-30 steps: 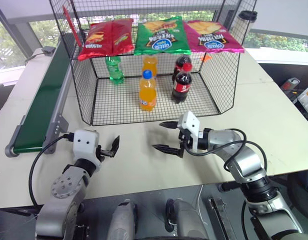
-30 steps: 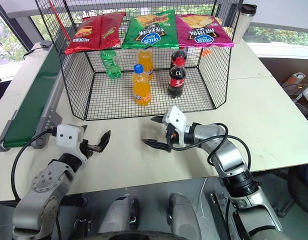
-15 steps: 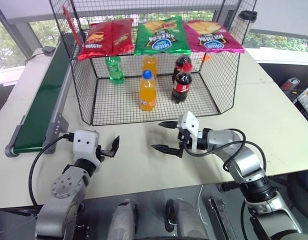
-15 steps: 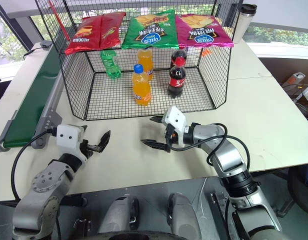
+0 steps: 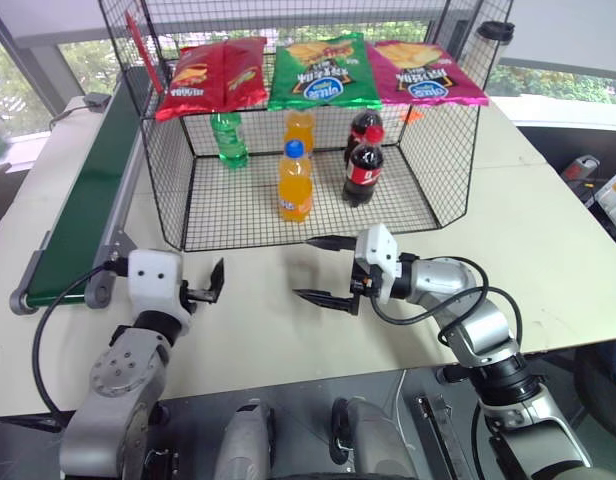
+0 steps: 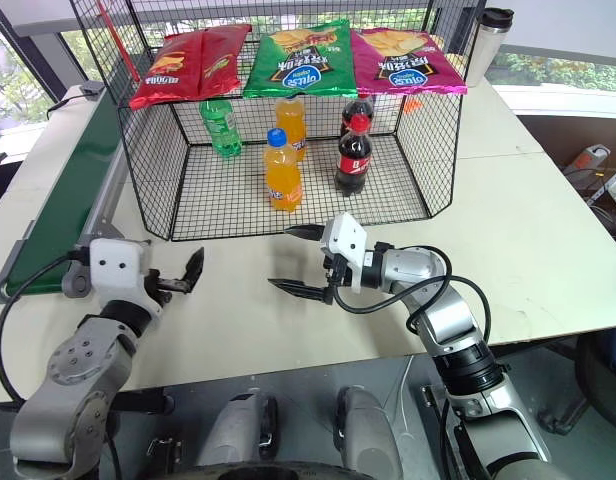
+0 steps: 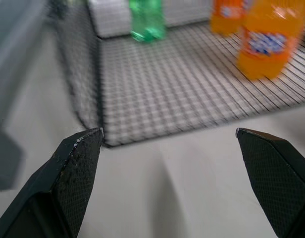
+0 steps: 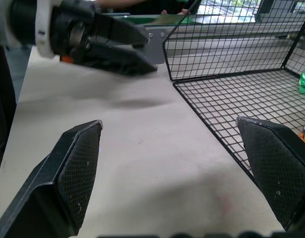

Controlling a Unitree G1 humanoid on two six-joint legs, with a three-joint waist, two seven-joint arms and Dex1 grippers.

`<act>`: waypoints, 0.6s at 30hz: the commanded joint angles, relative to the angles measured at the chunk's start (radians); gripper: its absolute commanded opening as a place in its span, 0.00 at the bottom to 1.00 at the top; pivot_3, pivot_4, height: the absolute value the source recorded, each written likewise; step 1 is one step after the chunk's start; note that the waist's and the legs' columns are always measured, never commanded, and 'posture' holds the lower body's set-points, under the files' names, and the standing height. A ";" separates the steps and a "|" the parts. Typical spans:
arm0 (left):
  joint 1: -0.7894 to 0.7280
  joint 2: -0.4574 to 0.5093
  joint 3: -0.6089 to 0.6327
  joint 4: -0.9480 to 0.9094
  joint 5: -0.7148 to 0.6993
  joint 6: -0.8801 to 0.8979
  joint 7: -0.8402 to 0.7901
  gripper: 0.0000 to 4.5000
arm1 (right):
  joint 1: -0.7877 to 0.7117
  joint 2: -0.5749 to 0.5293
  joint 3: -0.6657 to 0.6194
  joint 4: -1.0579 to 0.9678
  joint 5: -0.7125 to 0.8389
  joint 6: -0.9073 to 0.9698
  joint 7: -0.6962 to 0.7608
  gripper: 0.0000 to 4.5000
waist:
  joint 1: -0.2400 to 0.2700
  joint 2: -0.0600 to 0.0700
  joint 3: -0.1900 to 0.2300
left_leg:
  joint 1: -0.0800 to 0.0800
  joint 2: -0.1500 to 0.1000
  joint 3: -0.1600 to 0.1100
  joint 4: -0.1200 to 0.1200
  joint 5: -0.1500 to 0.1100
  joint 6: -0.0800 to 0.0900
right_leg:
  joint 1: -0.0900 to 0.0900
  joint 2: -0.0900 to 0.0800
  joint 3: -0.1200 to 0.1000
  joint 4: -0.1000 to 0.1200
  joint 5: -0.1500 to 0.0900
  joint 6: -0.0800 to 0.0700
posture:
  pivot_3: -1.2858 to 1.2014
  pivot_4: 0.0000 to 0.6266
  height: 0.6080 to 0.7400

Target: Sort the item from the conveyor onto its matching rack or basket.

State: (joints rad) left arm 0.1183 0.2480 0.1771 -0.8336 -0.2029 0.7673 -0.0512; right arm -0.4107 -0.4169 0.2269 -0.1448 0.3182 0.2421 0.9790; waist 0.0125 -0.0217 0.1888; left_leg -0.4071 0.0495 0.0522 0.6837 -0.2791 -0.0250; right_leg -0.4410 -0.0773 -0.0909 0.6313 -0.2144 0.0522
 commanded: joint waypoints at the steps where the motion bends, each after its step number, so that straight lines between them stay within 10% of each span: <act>1: 0.003 -0.016 0.068 -0.085 0.008 0.015 0.037 0.99 | -0.030 -0.004 -0.005 -0.019 0.021 0.047 0.004 1.00 | 0.000 0.000 0.000 | 0.000 0.000 0.000 0.000 0.000 0.000 | 0.000 0.000 0.000 0.000 0.000 0.000 | 0.52 0.24 1.00; 18: 0.074 -0.146 0.409 -0.070 -0.082 0.007 0.101 0.99 | -0.037 0.002 -0.012 0.004 0.035 0.072 0.041 1.00 | -0.001 0.000 0.000 | 0.000 0.000 0.000 0.001 0.000 0.000 | 0.001 0.000 0.000 0.000 -0.002 -0.003 | 0.52 0.24 1.00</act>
State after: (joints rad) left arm 0.1965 0.0968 0.5577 -0.8886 -0.2754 0.7970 0.0425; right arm -0.4319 -0.4180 0.2254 -0.1348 0.3391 0.3299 1.0131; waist 0.0118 -0.0220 0.1886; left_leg -0.4067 0.0494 0.0518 0.6842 -0.2791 -0.0250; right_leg -0.4403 -0.0772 -0.0910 0.6313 -0.2159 0.0494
